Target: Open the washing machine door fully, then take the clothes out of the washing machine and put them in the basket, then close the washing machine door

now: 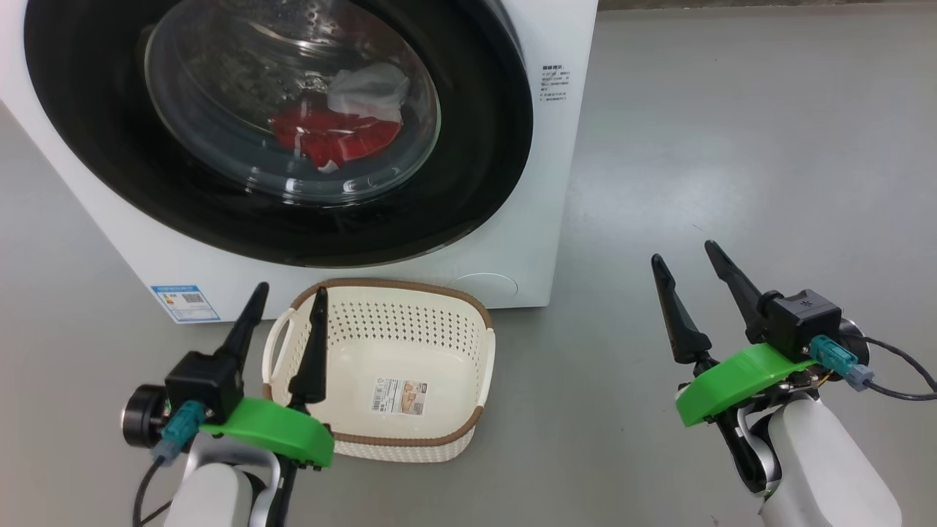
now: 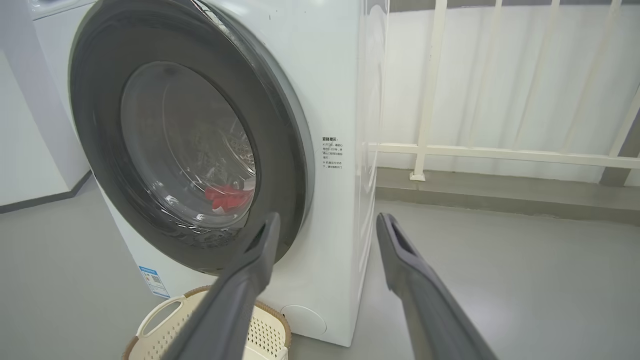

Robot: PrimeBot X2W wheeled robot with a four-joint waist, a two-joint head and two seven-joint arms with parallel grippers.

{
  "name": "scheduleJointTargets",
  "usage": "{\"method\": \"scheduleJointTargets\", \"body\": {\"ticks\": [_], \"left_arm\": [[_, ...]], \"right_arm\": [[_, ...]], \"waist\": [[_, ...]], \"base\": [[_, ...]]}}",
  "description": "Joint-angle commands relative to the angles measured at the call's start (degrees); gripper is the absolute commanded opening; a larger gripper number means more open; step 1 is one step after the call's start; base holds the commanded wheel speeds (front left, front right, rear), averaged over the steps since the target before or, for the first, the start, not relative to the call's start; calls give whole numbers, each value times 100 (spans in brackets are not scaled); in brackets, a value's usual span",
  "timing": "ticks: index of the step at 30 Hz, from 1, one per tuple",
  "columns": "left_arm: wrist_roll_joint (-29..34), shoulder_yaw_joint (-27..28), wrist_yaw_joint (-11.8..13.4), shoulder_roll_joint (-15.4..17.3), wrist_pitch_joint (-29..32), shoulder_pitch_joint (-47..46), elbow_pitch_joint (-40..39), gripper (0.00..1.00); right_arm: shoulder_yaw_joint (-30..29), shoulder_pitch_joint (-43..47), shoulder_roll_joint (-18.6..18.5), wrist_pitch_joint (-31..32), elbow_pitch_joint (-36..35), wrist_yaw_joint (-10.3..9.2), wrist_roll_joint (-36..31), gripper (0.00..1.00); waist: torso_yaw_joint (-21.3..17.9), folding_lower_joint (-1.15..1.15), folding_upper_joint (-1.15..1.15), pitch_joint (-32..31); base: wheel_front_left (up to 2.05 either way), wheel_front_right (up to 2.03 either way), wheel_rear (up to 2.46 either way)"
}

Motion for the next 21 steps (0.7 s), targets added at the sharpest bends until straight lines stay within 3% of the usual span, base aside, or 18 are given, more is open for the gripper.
{"method": "scheduleJointTargets", "body": {"ticks": [1, 21], "left_arm": [[194, 140, 75, 63, -88, -259, -93, 100], [28, 153, 77, 62, -120, -304, 140, 100]], "right_arm": [[175, -266, 5, -96, -115, -4, -198, 100], [225, -255, 3, -128, -81, -4, -222, 100]], "waist": [[1, 0, 0, 3], [7, 0, 0, -59]], "base": [[0, 0, 0], [0, 0, 0]]}}
